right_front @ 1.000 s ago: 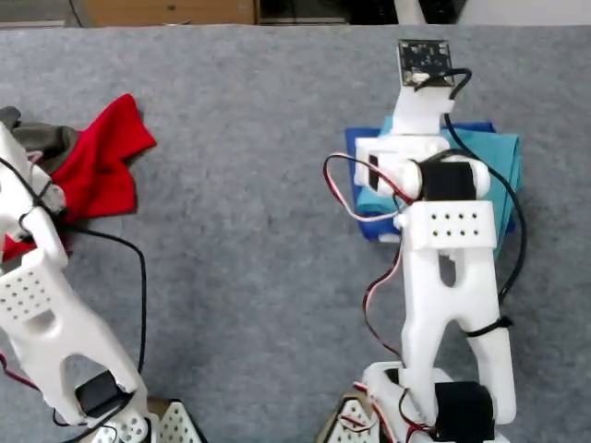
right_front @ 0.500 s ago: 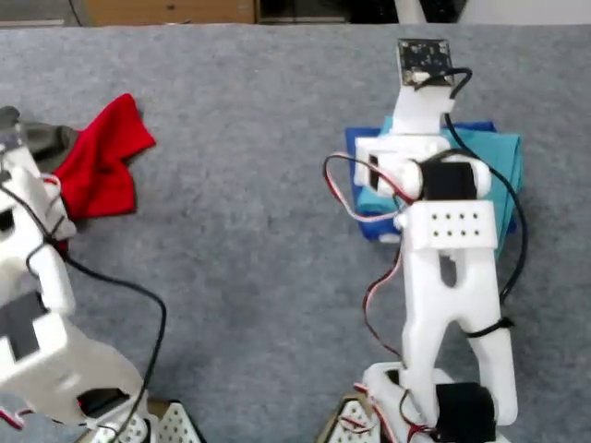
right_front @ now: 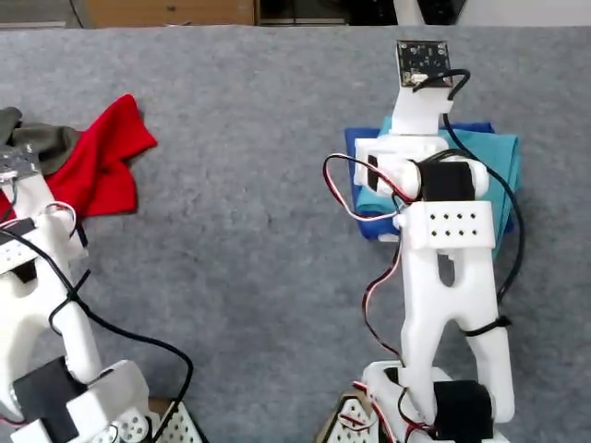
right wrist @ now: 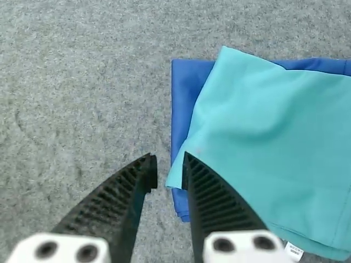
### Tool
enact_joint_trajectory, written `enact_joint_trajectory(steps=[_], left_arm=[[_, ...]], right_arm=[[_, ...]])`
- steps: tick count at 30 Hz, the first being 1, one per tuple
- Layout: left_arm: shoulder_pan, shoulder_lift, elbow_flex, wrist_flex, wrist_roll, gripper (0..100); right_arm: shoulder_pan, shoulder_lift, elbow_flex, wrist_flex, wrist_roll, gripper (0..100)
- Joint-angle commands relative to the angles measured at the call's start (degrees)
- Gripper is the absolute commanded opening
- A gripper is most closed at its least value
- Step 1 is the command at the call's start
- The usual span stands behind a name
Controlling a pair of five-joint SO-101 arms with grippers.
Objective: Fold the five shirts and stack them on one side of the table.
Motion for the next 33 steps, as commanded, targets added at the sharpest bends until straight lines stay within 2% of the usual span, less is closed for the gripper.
enact_joint_trajectory(steps=[1,6,8,11,13,21,23,26,28,30,33], left_arm=[[-1.85,-5.23,-3.78,3.52,-0.7,5],[1.32,-9.63,-2.9,13.01,-0.7,5],[2.55,-9.54,0.62,10.73,-0.7,7],[2.02,-9.1,5.63,0.09,-0.35,9],[1.49,-9.54,6.86,-2.02,2.02,10],[-1.05,-18.15,-2.73,13.8,3.78,10],[-1.14,-18.86,-0.7,11.69,3.78,10],[-2.2,-18.24,4.66,2.37,3.87,9],[-2.55,-17.71,6.51,-0.97,3.87,9],[-3.43,-18.15,7.65,-0.79,3.87,9],[-5.98,-18.24,7.3,5.01,3.87,9]], right_arm=[[-0.66,-1.63,-1.45,0.0,-0.18,8.8],[-0.66,-1.63,-1.45,0.09,-0.18,8.8],[-0.66,-1.63,-1.45,0.09,-0.18,8.8],[-0.57,-1.63,-1.45,0.18,-0.18,8.8],[-0.48,-1.63,-1.45,0.26,-0.18,8.8],[-2.68,-1.63,-1.45,0.0,-0.18,9.0],[-4.09,-1.63,-1.45,-0.18,-0.18,9.0],[-5.93,-1.36,-1.45,-0.26,-0.18,9.0],[-6.46,-0.04,-1.63,-0.26,-0.18,9.0],[-6.46,2.07,-1.71,-0.26,-0.18,9.0],[-6.46,6.46,-1.8,-1.14,-0.18,9.0]])
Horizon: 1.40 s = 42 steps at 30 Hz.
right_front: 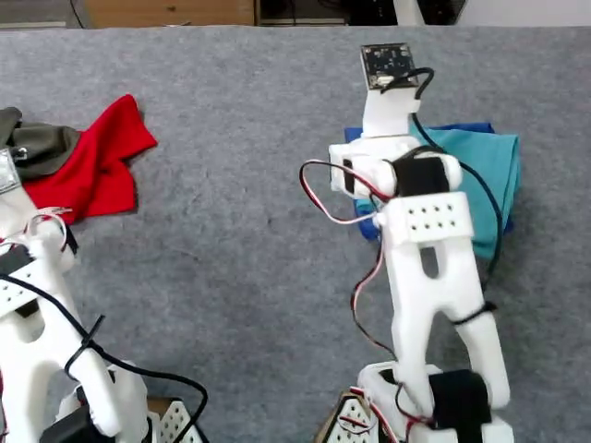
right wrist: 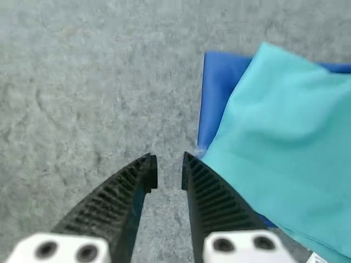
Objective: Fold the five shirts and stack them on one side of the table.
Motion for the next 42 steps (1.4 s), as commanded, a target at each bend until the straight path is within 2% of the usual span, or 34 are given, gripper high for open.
enact_joint_trajectory(steps=[1,7,10,14,18,22,25,30,32,38,42], left_arm=[[-3.25,-0.66,-1.23,4.92,0.7,9],[-8.97,-1.19,-2.55,7.38,11.25,10],[-12.92,-1.19,-4.48,13.71,12.4,10],[-18.11,-1.27,-7.56,22.15,15.74,16],[-23.65,-1.19,-8.53,27.6,16.09,19],[-28.13,-1.19,-8.62,23.56,10.9,19],[-26.46,-0.66,-8.62,17.05,11.69,19],[-17.49,-0.4,-8.7,8.09,12.04,25],[-15.3,0.92,-8.53,5.71,12.13,25],[-12.48,13.67,-14.95,2.73,12.92,25],[-12.13,25.19,-27.08,10.2,13.45,25]], right_arm=[[-0.84,4.18,-1.63,-2.11,-0.18,9.0],[-6.29,11.65,-5.23,-4.13,-0.18,9.0],[-9.8,13.05,-8.84,-4.22,-0.18,9.0],[-12.88,15.34,-11.91,-4.31,-0.18,9.0],[-14.02,18.59,-13.67,-4.48,-0.35,9.0],[-13.85,21.23,-15.08,-4.22,-0.44,8.9],[-13.76,22.37,-15.08,-4.31,-0.26,8.9],[-13.58,24.04,-15.08,-4.66,-0.18,8.9],[-13.58,24.75,-15.16,-4.66,-0.18,8.9],[-13.58,25.19,-15.16,-4.66,-0.09,9.0],[-13.58,25.27,-15.16,-4.66,-0.09,9.0]])
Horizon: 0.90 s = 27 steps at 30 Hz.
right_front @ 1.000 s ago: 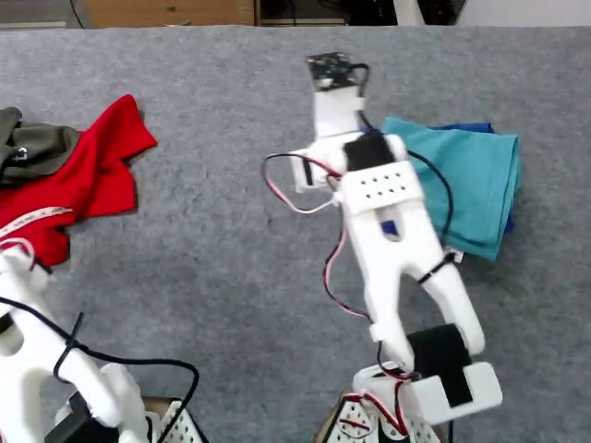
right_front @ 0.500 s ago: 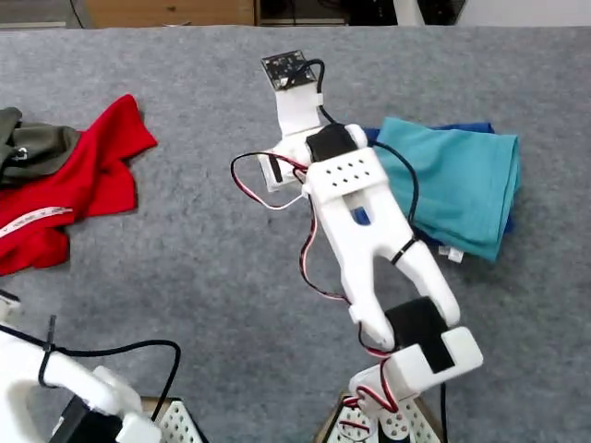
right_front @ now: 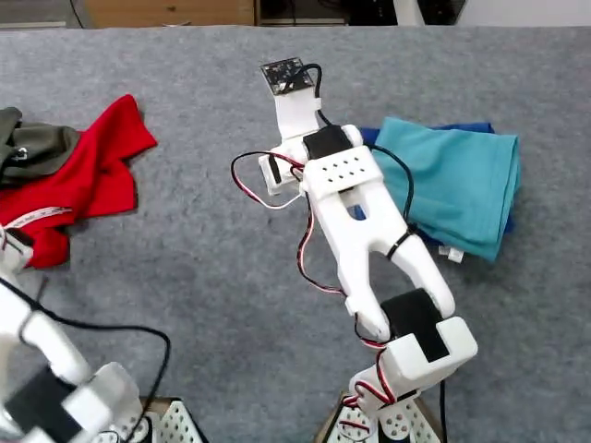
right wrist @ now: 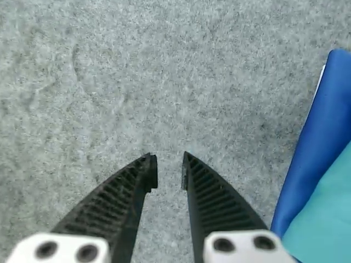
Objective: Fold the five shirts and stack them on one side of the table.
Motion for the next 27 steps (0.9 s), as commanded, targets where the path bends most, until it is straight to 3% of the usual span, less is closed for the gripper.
enact_joint_trajectory(steps=[1,5,11,17,20,25,27], left_arm=[[1.23,8.4,-13.36,6.68,0.7,25],[2.37,16.57,-20.4,11.08,0.09,20],[8.97,19.12,-18.55,14.77,0.09,7],[12.13,19.12,-18.02,14.86,0.62,3],[11.78,18.59,-20.04,15.38,2.37,4],[10.64,17.36,-24.53,19.96,8.7,23],[10.46,18.24,-25.85,20.57,7.74,23]], right_arm=[[-0.31,-0.22,-3.3,-0.97,0.09,9.0],[-0.31,-0.31,-3.3,-0.79,3.52,8.9],[0.66,-0.57,-3.21,-0.35,4.22,8.9],[4.44,-0.66,-3.56,8.53,3.96,8.9],[6.81,-0.66,-3.56,12.31,3.96,8.9],[10.07,-0.66,-3.56,14.51,4.31,8.8],[10.42,-0.66,-3.82,14.59,4.84,8.8]])
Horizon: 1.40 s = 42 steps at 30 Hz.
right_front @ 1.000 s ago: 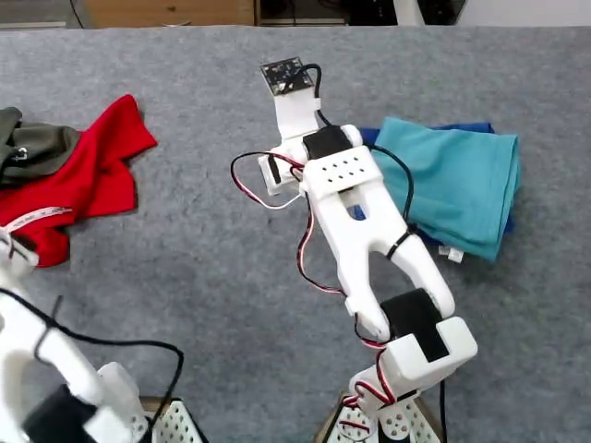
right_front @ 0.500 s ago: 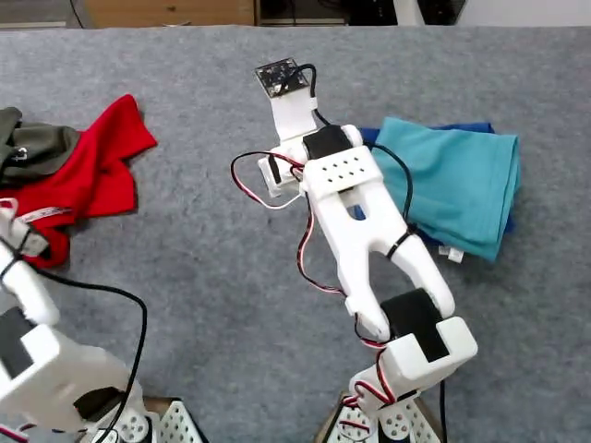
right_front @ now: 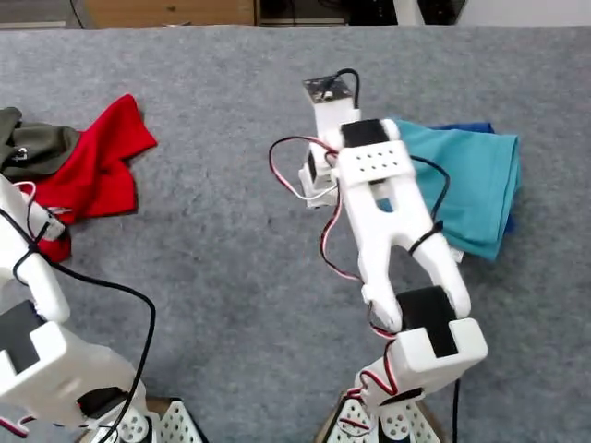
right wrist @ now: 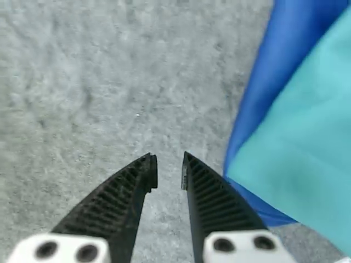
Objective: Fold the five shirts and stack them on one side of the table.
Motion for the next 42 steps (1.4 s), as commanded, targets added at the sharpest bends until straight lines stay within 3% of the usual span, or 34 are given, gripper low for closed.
enact_joint_trajectory(steps=[1,9,12,18,25,28,31,38,42], left_arm=[[-1.05,-0.57,-4.48,1.14,0.0,22],[-2.64,10.24,-9.14,1.67,-0.35,22],[-2.55,15.08,-14.59,7.38,0.09,19],[-2.73,24.31,-30.86,14.86,2.02,1],[2.02,26.68,-41.49,28.57,1.58,2],[5.89,21.14,-38.95,30.59,0.7,2],[10.81,9.8,-28.48,30.59,-4.4,2],[22.42,-29.76,6.07,28.4,-13.8,2],[23.47,-51.65,14.59,29.63,-19.87,2]], right_arm=[[1.27,-0.75,-4.18,0.62,1.76,8.8],[-0.4,-0.75,-5.67,2.11,3.43,8.8],[-0.4,-0.66,-5.58,2.2,3.34,8.8],[-0.48,-0.75,-6.11,4.75,3.6,8.8],[-0.4,-0.75,-6.2,6.33,3.6,8.8],[-0.48,-0.75,-7.96,9.05,3.6,8.8],[-1.45,-0.75,-11.21,11.69,3.69,8.8],[-7.69,-0.31,-20.53,16.79,8.88,9.1],[-12.7,0.92,-23.87,17.32,12.92,13.8]])
